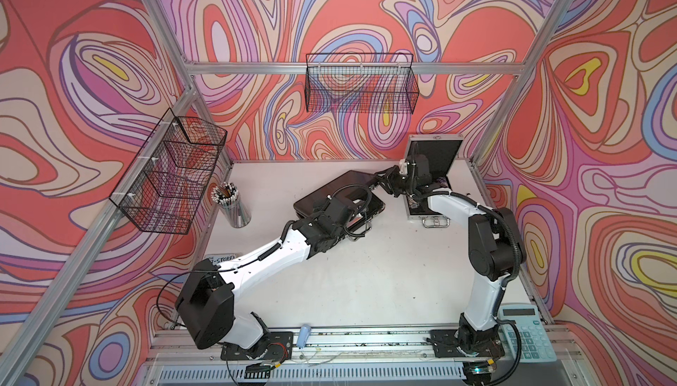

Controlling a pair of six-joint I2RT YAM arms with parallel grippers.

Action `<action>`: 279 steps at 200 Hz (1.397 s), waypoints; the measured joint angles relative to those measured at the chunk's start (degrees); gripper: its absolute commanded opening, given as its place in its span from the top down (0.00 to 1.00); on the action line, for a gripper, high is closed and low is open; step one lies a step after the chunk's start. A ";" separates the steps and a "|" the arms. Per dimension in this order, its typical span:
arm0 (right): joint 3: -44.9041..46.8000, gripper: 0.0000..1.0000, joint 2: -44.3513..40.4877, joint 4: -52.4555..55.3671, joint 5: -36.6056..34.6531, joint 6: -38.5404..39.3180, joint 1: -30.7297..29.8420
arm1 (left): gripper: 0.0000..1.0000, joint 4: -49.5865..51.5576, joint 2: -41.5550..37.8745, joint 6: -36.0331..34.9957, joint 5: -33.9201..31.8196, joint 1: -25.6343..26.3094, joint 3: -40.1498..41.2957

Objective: Open the poker set cases
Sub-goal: Open the case lid on the poker set case.

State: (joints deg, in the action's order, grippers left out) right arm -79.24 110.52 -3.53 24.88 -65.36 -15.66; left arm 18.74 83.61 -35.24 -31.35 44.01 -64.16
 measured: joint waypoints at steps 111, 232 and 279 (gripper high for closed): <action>2.49 0.75 -0.11 -2.54 0.46 0.09 0.37 | 0.15 2.03 -1.95 4.81 6.27 -8.17 -3.37; 2.34 0.75 -0.13 -1.53 0.74 0.85 0.52 | 0.08 -1.70 -23.69 50.23 20.37 -21.55 17.51; -2.71 0.75 -0.07 4.66 0.68 1.62 0.07 | 0.12 -7.82 -26.38 67.58 26.12 -23.37 30.36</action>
State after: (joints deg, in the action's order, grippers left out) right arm -81.95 110.45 1.13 25.56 -63.75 -15.59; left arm 10.92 57.23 32.34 -5.23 20.64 -33.80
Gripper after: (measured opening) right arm 0.328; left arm 0.889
